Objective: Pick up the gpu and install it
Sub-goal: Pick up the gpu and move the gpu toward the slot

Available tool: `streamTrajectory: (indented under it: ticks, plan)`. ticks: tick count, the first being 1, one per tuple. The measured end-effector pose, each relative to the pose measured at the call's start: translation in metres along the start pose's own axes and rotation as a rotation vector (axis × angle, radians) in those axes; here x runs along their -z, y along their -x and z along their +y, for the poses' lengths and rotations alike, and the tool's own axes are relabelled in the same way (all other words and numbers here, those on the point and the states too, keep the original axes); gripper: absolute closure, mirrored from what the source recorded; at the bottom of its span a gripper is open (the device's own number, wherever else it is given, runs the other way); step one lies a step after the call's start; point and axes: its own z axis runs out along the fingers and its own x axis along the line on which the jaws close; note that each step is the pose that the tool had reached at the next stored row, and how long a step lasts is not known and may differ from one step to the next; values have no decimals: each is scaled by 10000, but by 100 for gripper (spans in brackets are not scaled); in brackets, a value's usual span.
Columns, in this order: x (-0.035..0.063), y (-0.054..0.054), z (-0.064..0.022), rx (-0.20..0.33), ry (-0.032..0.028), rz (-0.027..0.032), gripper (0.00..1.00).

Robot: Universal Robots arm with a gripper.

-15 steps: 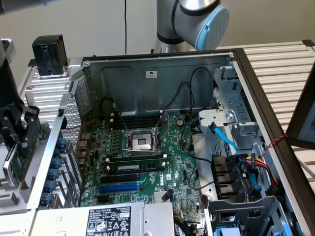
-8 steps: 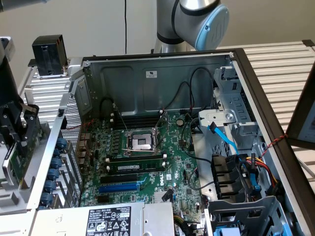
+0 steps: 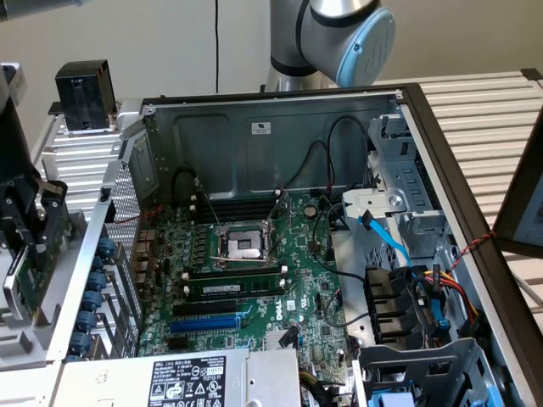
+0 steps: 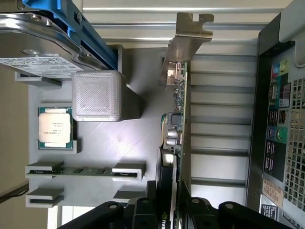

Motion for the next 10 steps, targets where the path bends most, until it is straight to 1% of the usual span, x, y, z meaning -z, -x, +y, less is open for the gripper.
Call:
streamTrajectory:
  ticks: [1, 5, 10]
  plan:
    - [0, 1, 0, 0, 0, 18, 72]
    - [0, 4, 0, -1, -7, 21, 72]
    - [2, 24, -1, 8, -76, 23, 72]
